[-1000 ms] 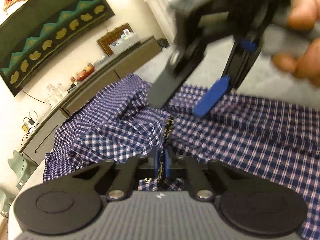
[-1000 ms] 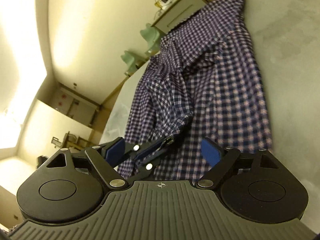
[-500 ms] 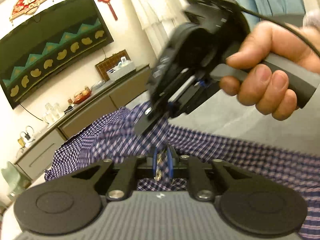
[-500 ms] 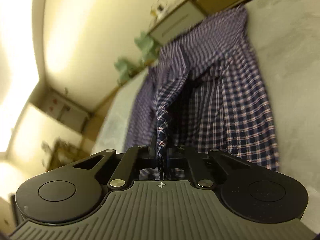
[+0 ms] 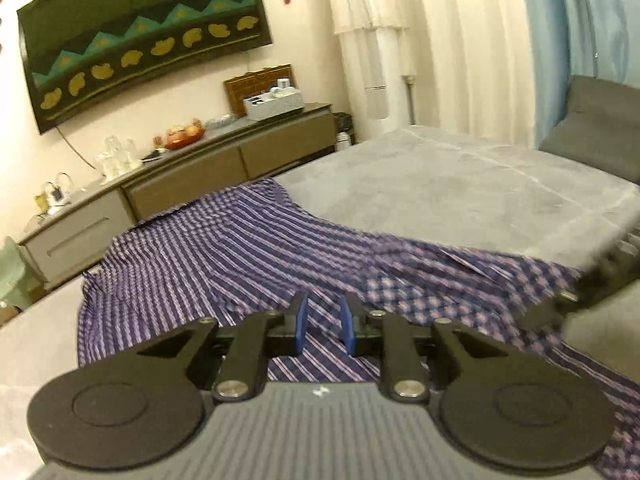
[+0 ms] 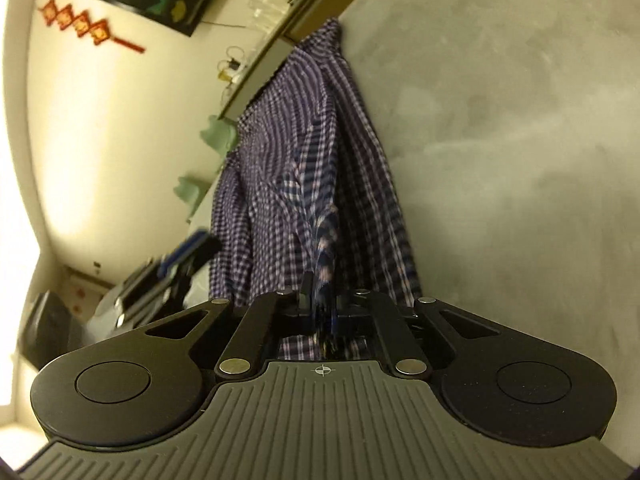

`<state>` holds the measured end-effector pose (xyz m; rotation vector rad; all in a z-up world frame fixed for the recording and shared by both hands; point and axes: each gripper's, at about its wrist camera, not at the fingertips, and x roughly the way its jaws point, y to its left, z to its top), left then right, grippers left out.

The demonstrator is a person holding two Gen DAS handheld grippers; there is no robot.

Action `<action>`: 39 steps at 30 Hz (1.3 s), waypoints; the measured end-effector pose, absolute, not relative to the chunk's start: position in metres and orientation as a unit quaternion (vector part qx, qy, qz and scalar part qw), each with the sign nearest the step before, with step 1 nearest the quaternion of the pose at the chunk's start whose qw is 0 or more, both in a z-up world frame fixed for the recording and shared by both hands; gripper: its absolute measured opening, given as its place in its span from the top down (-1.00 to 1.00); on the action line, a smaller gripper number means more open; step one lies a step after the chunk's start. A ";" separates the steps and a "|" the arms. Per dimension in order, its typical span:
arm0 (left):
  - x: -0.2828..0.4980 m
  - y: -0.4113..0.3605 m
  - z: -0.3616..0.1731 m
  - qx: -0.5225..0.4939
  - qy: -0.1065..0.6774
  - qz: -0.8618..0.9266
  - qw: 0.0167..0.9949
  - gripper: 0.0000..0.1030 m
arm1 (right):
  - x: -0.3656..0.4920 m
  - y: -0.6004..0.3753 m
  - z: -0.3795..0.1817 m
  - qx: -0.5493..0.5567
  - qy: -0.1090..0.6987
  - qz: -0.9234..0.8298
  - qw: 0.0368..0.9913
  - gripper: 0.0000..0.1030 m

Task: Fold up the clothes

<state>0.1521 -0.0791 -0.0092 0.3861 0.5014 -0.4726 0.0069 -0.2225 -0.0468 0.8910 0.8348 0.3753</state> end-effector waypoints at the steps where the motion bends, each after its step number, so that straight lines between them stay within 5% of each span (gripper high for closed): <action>1: 0.162 -0.082 -0.006 0.183 0.246 -0.222 0.926 0.52 | -0.001 -0.223 -0.053 0.420 0.392 0.168 0.801 0.91; 3: 0.183 -0.086 0.001 0.171 0.247 -0.208 0.931 0.31 | -0.003 -0.221 -0.054 0.420 0.388 0.170 0.802 0.91; 6: 0.217 -0.090 0.011 0.142 0.259 -0.187 0.937 0.28 | -0.004 -0.218 -0.055 0.419 0.382 0.174 0.805 0.91; 11: 0.247 -0.083 0.020 0.080 0.277 -0.168 0.943 0.30 | 0.003 -0.223 -0.057 0.430 0.382 0.157 0.803 0.17; 20: 0.251 -0.079 0.010 0.091 0.285 -0.174 0.938 0.20 | 0.022 -0.215 -0.058 0.425 0.377 0.146 0.810 0.08; 21: 0.254 -0.079 0.009 0.088 0.286 -0.173 0.938 0.20 | 0.023 -0.214 -0.057 0.419 0.376 0.151 0.813 0.09; 24: 0.267 -0.080 0.006 0.081 0.288 -0.170 0.939 0.20 | 0.025 -0.210 -0.057 0.393 0.382 0.164 0.820 0.88; 39: 0.348 -0.141 -0.017 0.143 0.297 -0.163 0.930 0.12 | -0.023 -0.205 -0.063 0.444 0.375 0.143 0.801 0.95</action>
